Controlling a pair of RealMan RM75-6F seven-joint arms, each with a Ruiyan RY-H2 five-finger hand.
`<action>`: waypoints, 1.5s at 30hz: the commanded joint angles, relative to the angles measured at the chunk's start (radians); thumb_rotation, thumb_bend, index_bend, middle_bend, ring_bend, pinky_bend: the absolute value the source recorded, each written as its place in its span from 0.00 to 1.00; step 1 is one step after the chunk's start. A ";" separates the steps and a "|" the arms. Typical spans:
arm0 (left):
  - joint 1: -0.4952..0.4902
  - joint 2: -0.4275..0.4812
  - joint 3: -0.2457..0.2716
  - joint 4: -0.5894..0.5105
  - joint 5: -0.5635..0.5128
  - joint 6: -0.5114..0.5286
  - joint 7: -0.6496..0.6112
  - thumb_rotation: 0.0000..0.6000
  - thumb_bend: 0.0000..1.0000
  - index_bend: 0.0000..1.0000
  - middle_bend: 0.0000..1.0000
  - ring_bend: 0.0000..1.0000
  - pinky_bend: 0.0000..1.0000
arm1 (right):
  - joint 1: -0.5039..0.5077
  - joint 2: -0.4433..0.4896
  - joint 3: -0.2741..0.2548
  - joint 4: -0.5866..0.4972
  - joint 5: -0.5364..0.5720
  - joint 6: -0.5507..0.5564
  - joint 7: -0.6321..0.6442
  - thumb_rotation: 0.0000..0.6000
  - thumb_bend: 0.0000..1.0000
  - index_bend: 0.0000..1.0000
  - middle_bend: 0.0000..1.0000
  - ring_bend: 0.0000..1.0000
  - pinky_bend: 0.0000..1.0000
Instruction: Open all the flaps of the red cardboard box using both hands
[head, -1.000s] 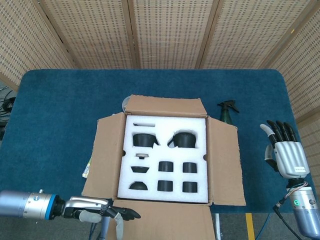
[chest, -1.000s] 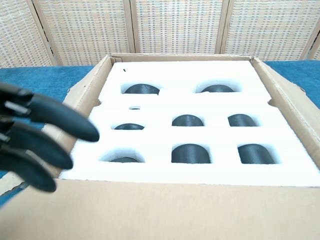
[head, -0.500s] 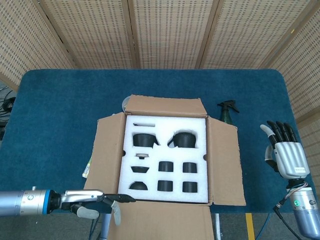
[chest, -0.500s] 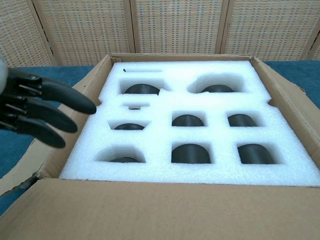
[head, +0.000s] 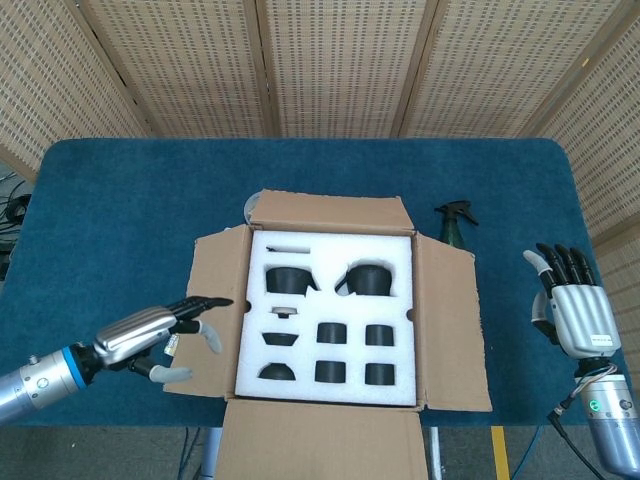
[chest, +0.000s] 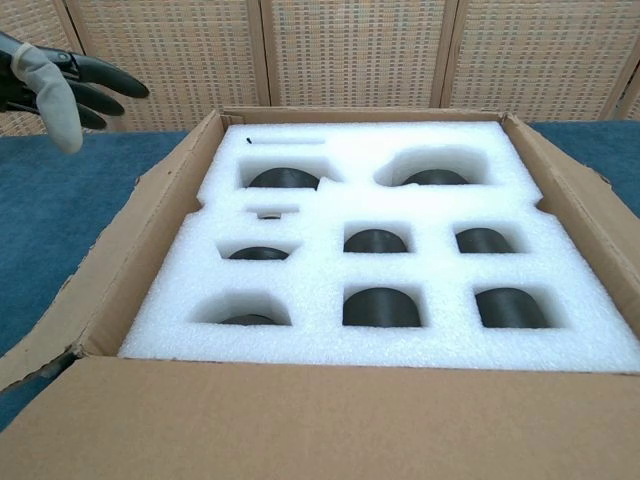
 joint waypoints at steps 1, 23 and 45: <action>0.151 -0.028 -0.078 -0.013 -0.226 0.021 0.333 0.14 0.15 0.36 0.00 0.00 0.00 | 0.001 -0.005 0.000 0.006 0.003 -0.002 -0.003 1.00 0.83 0.12 0.09 0.00 0.01; 0.527 -0.280 -0.170 0.090 -0.471 0.410 1.032 0.33 0.20 0.36 0.00 0.00 0.00 | 0.004 -0.057 -0.022 0.047 0.006 -0.014 -0.053 1.00 0.83 0.10 0.07 0.00 0.00; 0.713 -0.345 -0.173 0.126 -0.451 0.501 1.070 0.34 0.20 0.36 0.00 0.00 0.00 | -0.033 -0.105 -0.034 0.070 -0.007 0.061 -0.122 1.00 0.83 0.09 0.06 0.00 0.00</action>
